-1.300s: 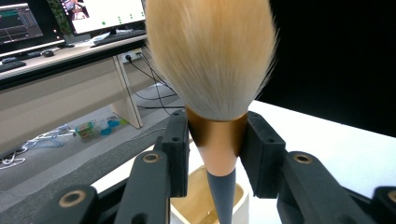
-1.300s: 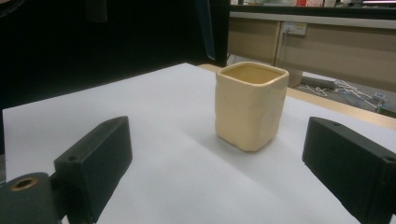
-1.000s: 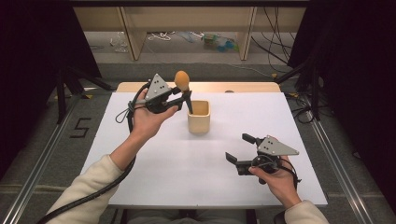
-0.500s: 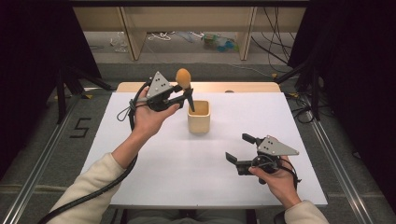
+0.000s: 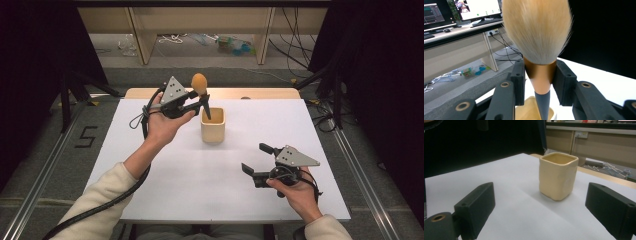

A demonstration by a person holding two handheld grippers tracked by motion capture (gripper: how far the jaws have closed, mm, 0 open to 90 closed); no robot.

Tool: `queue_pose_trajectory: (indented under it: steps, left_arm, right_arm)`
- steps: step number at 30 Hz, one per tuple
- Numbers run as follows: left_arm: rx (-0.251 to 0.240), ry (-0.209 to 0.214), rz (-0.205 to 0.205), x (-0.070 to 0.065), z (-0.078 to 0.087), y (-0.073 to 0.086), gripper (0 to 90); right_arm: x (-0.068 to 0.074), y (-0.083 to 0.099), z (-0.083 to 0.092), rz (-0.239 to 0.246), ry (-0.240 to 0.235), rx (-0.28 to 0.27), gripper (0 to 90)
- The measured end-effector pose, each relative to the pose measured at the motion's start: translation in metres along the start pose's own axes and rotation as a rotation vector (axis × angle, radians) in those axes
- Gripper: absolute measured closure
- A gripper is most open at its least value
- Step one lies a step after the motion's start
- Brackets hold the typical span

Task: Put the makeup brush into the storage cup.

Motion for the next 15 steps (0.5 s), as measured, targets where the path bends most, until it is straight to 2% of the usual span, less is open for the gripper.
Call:
queue_pose_trajectory:
  steps: [3, 5, 7, 8, 15]
  left_arm:
    - [0.002, -0.002, 0.002, 0.0001, -0.0013, 0.0003, 64.9]
    - [0.001, 0.0, 0.0, 0.0001, -0.0021, 0.0005, 64.9]
    - [0.001, 0.0, 0.005, -0.0002, -0.003, 0.0006, 64.9]
    - [0.001, -0.001, 0.004, -0.0002, -0.0033, 0.0006, 64.9]
    - [0.003, -0.003, 0.005, 0.0013, -0.0056, 0.0008, 64.9]
  right_arm:
    - [0.0005, 0.0007, -0.0012, -0.013, -0.01, -0.012, 10.3]
    - [0.0021, 0.0009, -0.0004, -0.036, -0.014, 0.004, 10.4]
    - [0.0022, 0.0009, -0.0008, -0.036, -0.012, -0.002, 10.4]
    - [0.0016, 0.0003, 0.0008, -0.025, -0.001, 0.017, 10.3]
    - [0.0017, 0.0001, 0.0011, -0.026, -0.003, 0.015, 10.3]
Point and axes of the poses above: each handheld gripper's, and its own axes: z roughly backward along the jaws, y roughly out of its underside, x roughly to its left, the point moved 2 cm from there along -z, roughly forward along the jaws, and after that the axes turned 13 degrees about -x, right-handed, at the moved point
